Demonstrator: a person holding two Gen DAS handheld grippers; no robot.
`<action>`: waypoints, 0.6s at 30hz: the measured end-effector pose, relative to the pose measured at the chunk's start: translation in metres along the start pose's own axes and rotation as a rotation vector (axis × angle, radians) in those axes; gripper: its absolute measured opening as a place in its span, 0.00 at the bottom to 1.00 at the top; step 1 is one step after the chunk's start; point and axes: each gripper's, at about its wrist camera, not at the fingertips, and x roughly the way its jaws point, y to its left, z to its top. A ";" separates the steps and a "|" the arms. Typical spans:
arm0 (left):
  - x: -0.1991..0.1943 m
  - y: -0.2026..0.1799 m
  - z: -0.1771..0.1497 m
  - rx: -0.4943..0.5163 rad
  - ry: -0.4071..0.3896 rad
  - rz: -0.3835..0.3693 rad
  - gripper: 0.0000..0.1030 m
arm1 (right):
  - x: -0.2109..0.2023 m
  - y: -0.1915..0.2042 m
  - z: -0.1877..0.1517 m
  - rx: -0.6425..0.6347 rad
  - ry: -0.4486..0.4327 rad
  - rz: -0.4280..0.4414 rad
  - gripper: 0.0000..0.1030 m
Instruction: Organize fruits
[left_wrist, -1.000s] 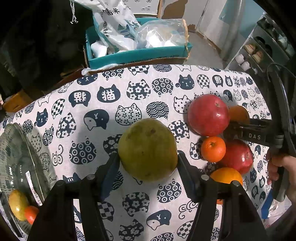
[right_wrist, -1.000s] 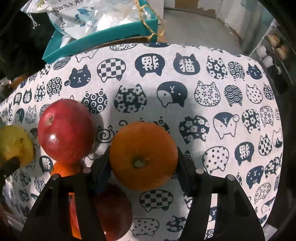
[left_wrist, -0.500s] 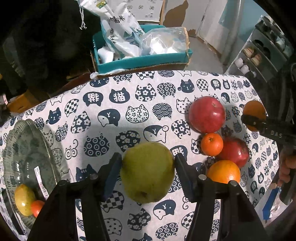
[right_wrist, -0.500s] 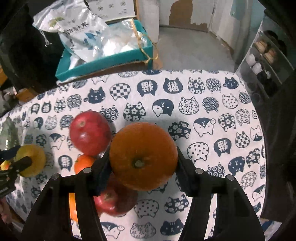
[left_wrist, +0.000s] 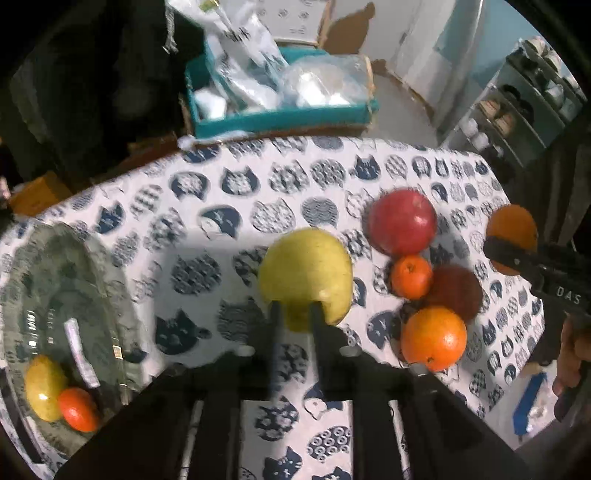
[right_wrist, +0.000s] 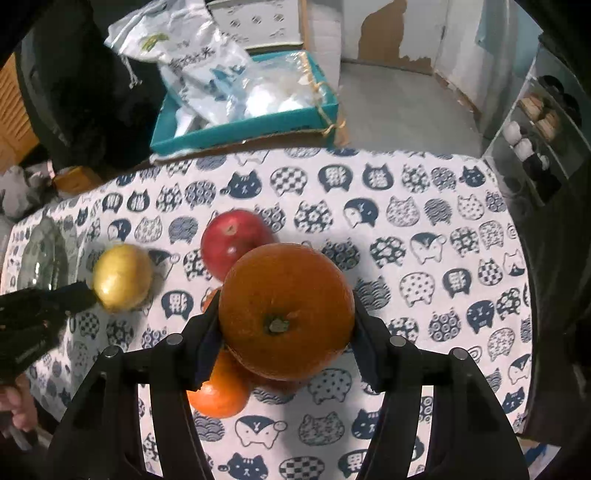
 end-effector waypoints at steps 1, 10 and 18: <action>0.001 -0.002 -0.001 0.006 0.001 0.010 0.33 | 0.002 0.001 -0.001 -0.004 0.004 0.000 0.60; 0.021 -0.010 0.000 -0.003 0.036 0.020 0.51 | 0.027 0.003 -0.006 -0.002 0.053 0.020 0.60; 0.028 -0.027 0.012 -0.019 0.030 -0.021 0.64 | 0.026 -0.002 -0.008 0.005 0.046 0.034 0.60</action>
